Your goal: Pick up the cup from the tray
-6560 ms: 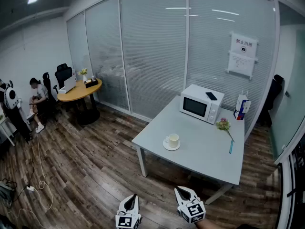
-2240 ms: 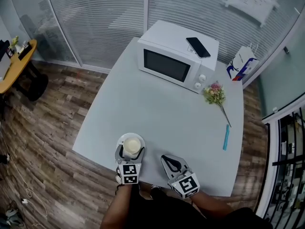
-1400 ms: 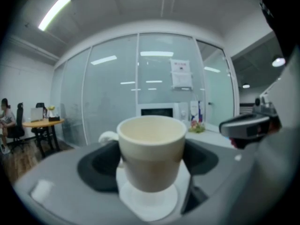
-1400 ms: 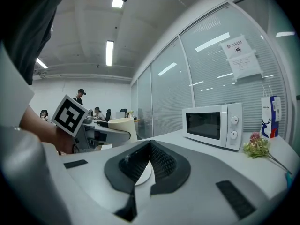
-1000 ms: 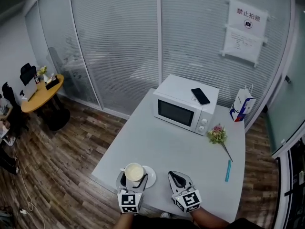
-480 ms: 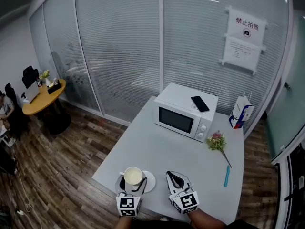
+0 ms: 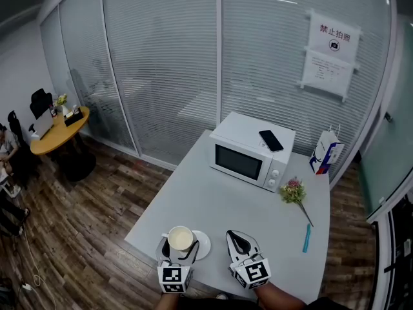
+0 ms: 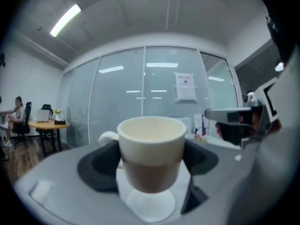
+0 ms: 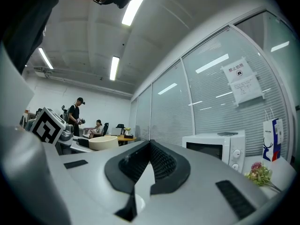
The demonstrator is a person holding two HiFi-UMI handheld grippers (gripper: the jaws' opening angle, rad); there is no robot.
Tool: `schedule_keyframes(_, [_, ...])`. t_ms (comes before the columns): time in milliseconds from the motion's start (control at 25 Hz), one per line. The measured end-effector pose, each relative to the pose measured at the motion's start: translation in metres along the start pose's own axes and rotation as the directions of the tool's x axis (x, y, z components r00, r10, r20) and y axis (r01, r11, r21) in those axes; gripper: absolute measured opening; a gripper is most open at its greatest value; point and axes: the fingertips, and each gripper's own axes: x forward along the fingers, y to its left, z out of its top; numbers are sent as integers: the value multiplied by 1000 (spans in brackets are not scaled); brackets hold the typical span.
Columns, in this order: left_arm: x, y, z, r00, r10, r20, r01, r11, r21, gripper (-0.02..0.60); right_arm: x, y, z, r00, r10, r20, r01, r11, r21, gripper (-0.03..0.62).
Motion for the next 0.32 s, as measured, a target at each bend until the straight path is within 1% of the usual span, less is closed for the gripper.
schedule_keyframes(320, [4, 0, -3, 1000, 7, -8, -7, 1000, 6, 411, 0, -3, 0, 1000, -2, 10, 2, 1000, -9, 5])
